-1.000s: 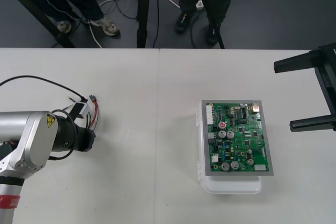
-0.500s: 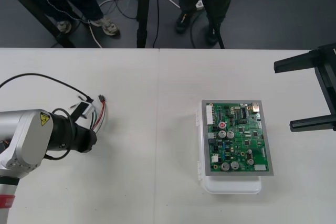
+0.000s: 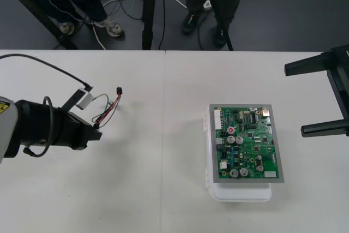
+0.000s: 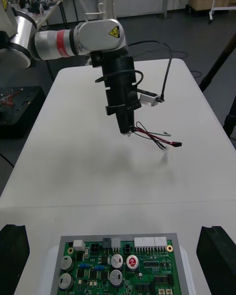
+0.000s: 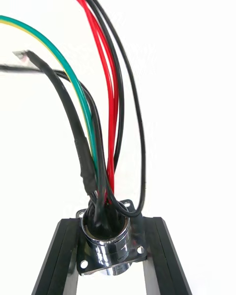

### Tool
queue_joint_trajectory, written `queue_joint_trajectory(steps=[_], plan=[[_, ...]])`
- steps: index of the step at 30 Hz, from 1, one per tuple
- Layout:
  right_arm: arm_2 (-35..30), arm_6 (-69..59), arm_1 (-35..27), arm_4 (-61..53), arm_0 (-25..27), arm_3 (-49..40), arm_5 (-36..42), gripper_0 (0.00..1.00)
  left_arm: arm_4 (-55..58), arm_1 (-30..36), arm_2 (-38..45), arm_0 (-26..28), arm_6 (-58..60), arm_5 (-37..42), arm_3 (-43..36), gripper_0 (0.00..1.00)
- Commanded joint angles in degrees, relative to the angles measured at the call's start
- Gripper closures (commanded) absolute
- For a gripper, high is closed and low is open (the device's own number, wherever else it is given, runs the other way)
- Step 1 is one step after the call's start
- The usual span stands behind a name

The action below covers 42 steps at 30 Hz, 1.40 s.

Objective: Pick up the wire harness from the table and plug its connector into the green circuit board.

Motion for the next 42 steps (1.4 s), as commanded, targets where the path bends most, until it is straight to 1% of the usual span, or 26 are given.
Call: queue_joint_trajectory(steps=[1, 2, 9, 15, 18, 21, 24, 27, 28, 31, 35, 42], plan=[[-1.76, -1.55, -2.00, 0.10, 0.25, -1.07, -0.24, 0.00, 9.78, 5.03, 1.73, -1.55, -1.39, -5.73, -3.59, 1.00], [-1.76, -1.55, -2.00, 0.10, 0.25, -1.07, -0.24, 0.00, 12.06, 5.73, 1.73, -1.55, -1.39, -5.73, -4.03, 1.00], [-1.76, -1.55, -2.00, 0.10, 0.25, -1.07, -0.24, 0.00, 18.66, 10.04, 1.64, -2.43, -1.39, -5.73, -9.74, 1.00], [-1.76, -1.55, -2.00, 0.10, 0.25, -1.07, -0.24, 0.00, 30.61, 15.31, 1.64, -4.71, -1.48, -5.73, -11.67, 1.00], [-1.76, -1.55, -2.00, 0.10, 0.25, -1.07, -0.24, 0.00, 38.78, 18.39, 1.64, -6.56, -1.57, -5.73, -12.11, 1.00], [-1.76, -1.55, -2.00, 0.10, 0.25, -1.07, -0.24, 0.00, 43.88, 20.15, 1.64, -7.88, -1.48, -5.73, -12.11, 1.00], [-1.76, -1.55, -2.00, 0.10, 0.25, -1.07, -0.24, 0.00, 49.33, 22.52, 1.20, -9.81, -1.39, -5.73, -12.11, 1.00], [-1.76, -1.55, -2.00, 0.10, 0.25, -1.07, -0.24, 0.00, 54.52, 25.60, -1.43, -12.62, -1.04, -5.73, -12.11, 1.00], [-1.76, -1.55, -2.00, 0.10, 0.25, -1.07, -0.24, 0.00, 56.54, 27.00, -2.93, -14.47, -1.30, -5.73, -12.20, 1.00], [-1.76, -1.55, -2.00, 0.10, 0.25, -1.07, -0.24, 0.00, 59.96, 28.67, -4.69, -17.63, -1.13, -5.73, -12.20, 1.00], [-1.76, -1.55, -2.00, 0.10, 0.25, -1.07, -0.24, 0.00, 63.83, 28.85, -5.48, -20.36, -0.95, -5.73, -12.20, 1.00], [-1.76, -1.55, -2.00, 0.10, 0.25, -1.07, -0.24, 0.00, 70.95, 30.52, -9.52, -24.40, -1.30, -4.59, -12.64, 1.00]])
